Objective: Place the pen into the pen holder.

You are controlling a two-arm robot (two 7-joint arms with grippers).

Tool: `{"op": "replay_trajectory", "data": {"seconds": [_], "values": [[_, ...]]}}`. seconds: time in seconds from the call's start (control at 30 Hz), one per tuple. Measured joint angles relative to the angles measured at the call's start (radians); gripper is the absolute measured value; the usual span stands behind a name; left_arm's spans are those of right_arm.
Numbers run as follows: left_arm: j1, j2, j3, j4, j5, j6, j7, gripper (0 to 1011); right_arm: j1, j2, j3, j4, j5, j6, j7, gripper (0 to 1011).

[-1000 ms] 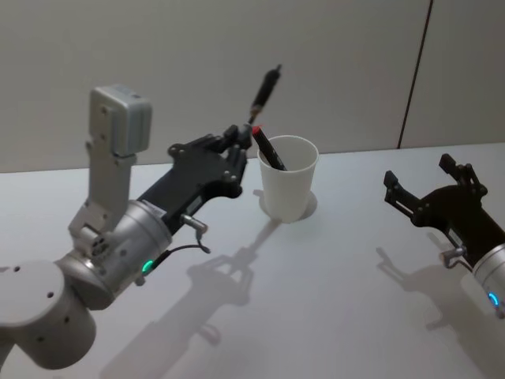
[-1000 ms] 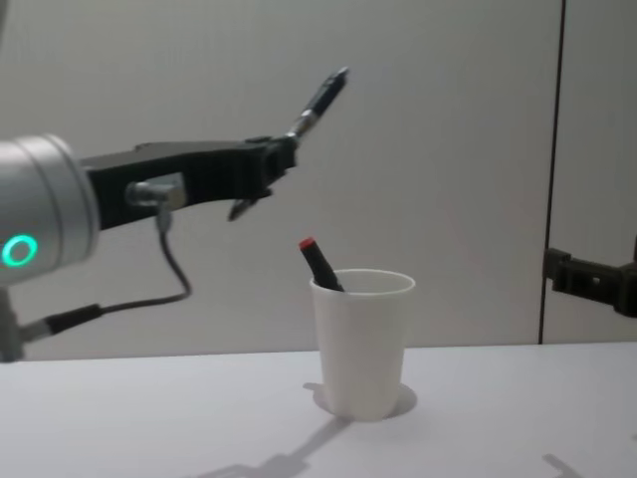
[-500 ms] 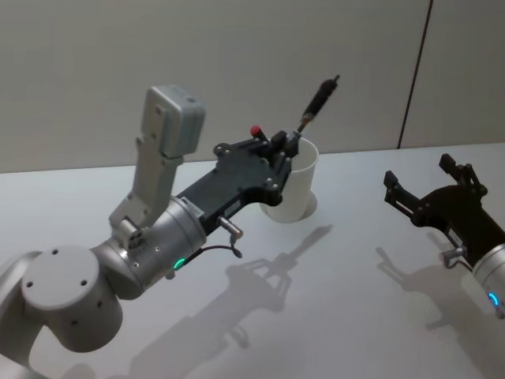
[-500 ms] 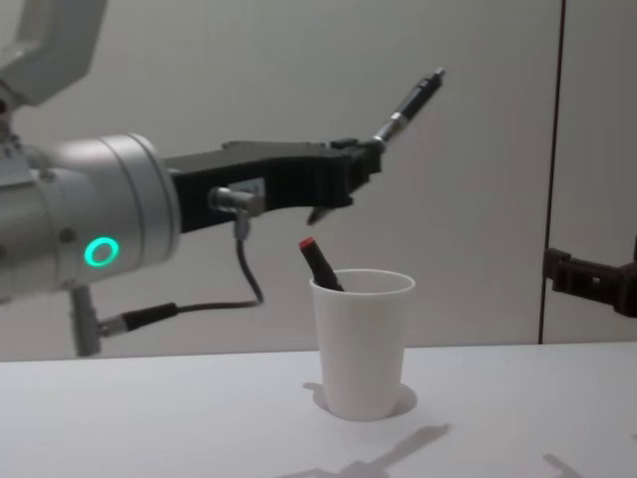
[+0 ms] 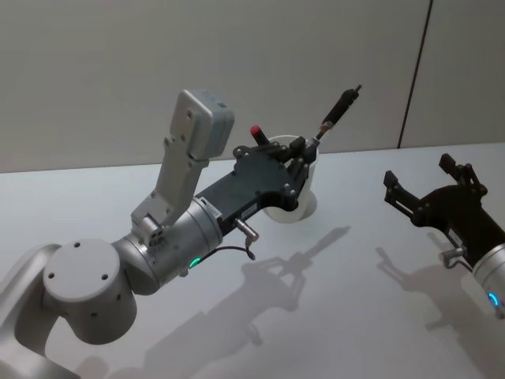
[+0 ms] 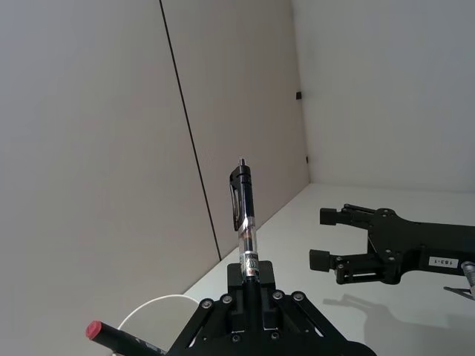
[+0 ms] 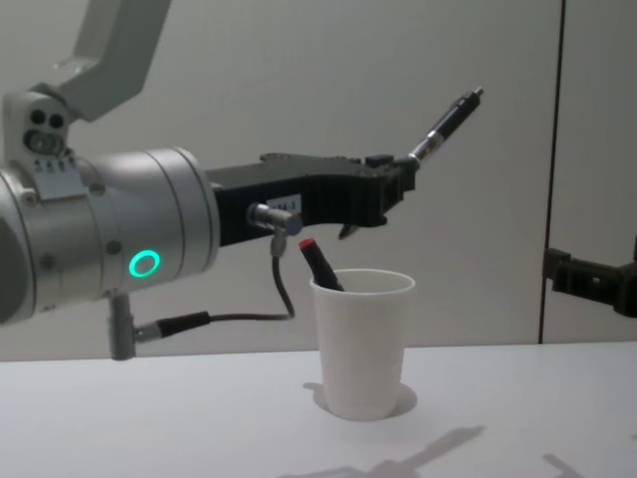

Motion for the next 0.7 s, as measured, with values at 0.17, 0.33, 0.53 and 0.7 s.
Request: {"op": "replay_trajectory", "data": {"seconds": [0.17, 0.33, 0.53, 0.7], "values": [[-0.006, -0.005, 0.004, 0.007, 0.011, 0.002, -0.006, 121, 0.000, 0.000, 0.000, 0.000, 0.000, 0.000, 0.000, 1001], [-0.009, -0.008, 0.006, 0.012, 0.017, 0.003, -0.009, 121, 0.000, 0.000, 0.000, 0.000, 0.000, 0.000, 0.000, 1001], [-0.012, -0.011, 0.009, 0.015, 0.023, 0.004, -0.012, 121, 0.000, 0.000, 0.000, 0.000, 0.000, 0.000, 0.000, 1001], [-0.014, -0.013, 0.010, 0.017, 0.026, 0.005, -0.013, 121, 0.000, 0.000, 0.000, 0.000, 0.000, 0.000, 0.000, 1001]]}}
